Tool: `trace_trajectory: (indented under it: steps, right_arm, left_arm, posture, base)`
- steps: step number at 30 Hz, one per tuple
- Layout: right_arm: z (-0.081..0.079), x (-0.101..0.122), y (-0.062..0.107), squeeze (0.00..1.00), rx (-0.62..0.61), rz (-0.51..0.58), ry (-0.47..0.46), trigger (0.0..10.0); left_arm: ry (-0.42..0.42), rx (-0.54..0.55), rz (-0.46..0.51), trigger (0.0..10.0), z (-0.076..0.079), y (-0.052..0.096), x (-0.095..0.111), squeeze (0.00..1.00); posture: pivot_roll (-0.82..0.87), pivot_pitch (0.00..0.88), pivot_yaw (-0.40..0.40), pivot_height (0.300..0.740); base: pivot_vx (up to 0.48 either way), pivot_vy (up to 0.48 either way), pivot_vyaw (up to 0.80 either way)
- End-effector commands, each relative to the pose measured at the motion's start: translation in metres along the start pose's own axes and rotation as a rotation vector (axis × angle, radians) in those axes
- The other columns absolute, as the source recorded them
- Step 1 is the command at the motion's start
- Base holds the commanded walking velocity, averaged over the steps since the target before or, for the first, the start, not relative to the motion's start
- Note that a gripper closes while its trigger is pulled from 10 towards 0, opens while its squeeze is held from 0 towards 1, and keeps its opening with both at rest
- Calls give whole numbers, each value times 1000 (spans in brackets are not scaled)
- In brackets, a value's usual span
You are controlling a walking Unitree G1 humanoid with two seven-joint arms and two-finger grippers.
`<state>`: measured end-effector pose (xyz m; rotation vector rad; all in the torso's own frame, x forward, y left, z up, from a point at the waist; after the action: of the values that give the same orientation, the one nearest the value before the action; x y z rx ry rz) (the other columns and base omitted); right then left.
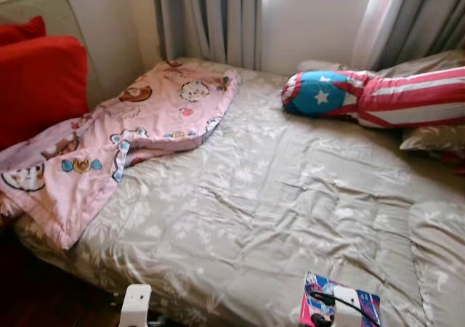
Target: Clean up the room
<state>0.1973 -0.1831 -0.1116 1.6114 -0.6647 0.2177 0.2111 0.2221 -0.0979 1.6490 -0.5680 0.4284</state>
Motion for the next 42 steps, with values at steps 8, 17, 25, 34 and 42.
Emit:
trace_trajectory:
  steps: [8, 17, 25, 34, 42]
  right_arm:
    - [7, -2, 1, 0, -16, -9, -9, 10000]
    - [8, -2, 1, 0, -15, -6, -12, 10000]
    - [8, -3, 1, 0, -14, -8, -9, 10000]
    - [8, -4, 2, 0, -14, -9, -8, 10000]
    - [8, -5, 2, 0, -15, -10, -9, 10000]
  left_arm:
    - [-7, -14, -14, 10000, 5, 0, -1, 0]
    - [-13, -17, -15, 10000, 6, 0, -2, 0]
    - [-17, -20, -16, 10000, 7, 0, -3, 0]
    - [-20, -22, -18, 10000, 7, 0, -4, 0]
    - [-20, -20, -18, 10000, 7, 0, -4, 0]
  posture:
    - [15, 0, -15, 740]
    - [11, 0, -9, 740]
    - [7, 0, -5, 740]
    - [3, 0, -1, 740]
    - [3, 0, -2, 740]
  base:
    - [0, 398, 0]
    - [0, 398, 0]
    - [0, 394, 0]
    - [0, 398, 0]
    - [0, 397, 0]
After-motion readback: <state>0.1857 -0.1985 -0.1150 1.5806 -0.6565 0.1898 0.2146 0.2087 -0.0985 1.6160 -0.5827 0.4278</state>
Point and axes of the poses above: a point about 5 cm out from each wrist's last joint towards the gripper, its own y axis pointing back from the gripper into the wrist, its own x axis along the axis of the wrist's last joint, z = x × y, the point moved 3 cm from there along -y, pointing out of the wrist towards the gripper, and after that the axes turned 6 degrees about -y, right-handed, at the moved point
